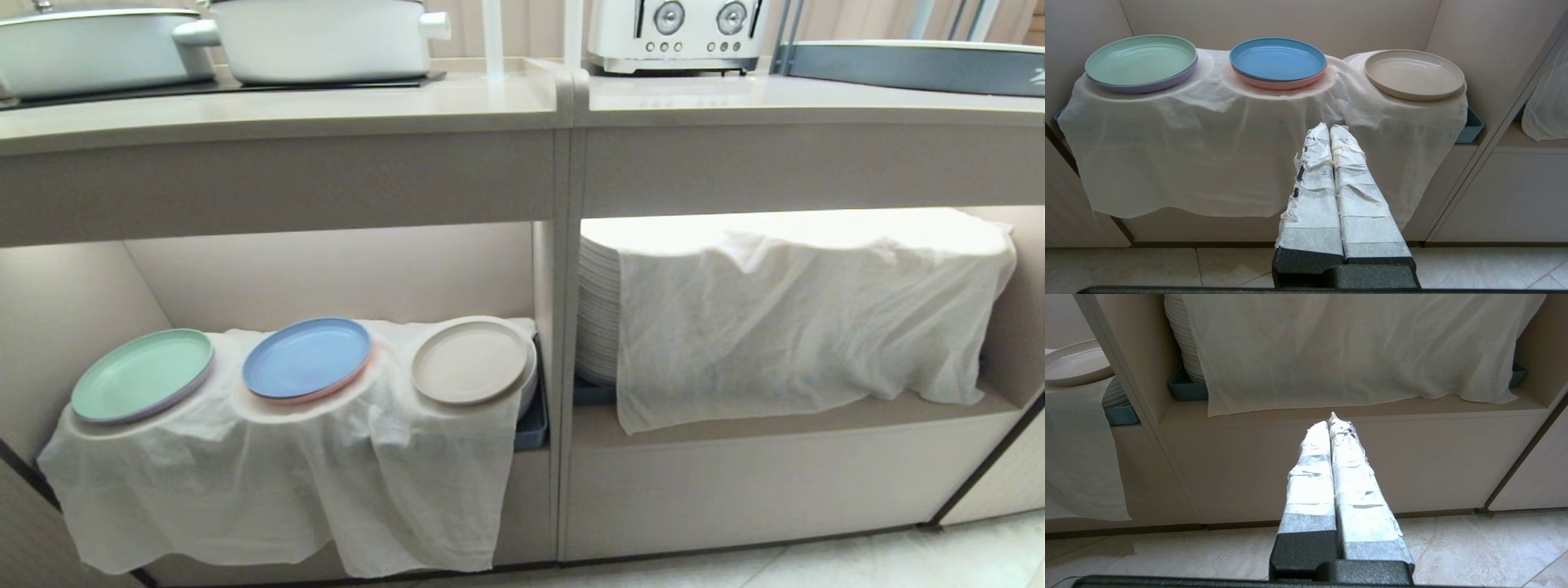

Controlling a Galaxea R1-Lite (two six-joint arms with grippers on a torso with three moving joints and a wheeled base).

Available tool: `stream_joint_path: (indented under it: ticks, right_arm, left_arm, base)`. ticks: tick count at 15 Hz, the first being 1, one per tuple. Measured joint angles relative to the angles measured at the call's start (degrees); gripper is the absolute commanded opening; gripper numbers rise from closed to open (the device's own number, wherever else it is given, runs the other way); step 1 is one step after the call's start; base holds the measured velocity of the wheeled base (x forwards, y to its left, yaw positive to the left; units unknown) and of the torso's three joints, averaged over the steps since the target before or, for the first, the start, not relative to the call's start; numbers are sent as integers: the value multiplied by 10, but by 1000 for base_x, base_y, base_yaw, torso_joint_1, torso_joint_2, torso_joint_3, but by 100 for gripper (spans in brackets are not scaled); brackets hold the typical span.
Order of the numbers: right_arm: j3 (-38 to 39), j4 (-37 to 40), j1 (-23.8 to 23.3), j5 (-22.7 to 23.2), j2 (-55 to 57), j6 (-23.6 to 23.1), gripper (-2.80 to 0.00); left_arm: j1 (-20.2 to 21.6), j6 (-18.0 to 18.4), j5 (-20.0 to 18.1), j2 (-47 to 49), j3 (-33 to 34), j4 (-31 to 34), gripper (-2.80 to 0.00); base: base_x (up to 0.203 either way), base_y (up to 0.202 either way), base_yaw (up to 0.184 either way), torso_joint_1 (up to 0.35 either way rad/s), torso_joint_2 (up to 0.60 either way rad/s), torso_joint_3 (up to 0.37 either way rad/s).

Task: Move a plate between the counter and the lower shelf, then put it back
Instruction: Pick up the plate in the cupboard

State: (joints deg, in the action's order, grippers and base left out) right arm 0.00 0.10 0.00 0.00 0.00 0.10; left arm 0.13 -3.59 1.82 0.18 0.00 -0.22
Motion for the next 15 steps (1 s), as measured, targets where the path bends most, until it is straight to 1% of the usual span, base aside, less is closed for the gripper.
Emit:
stream_joint_path:
  ticks: [15]
  right_arm:
    - [0, 0, 0, 0, 0, 0, -280]
  left_arm:
    - [0, -1, 1, -1, 0, 0, -280]
  base:
    - [0, 0, 0, 0, 0, 0]
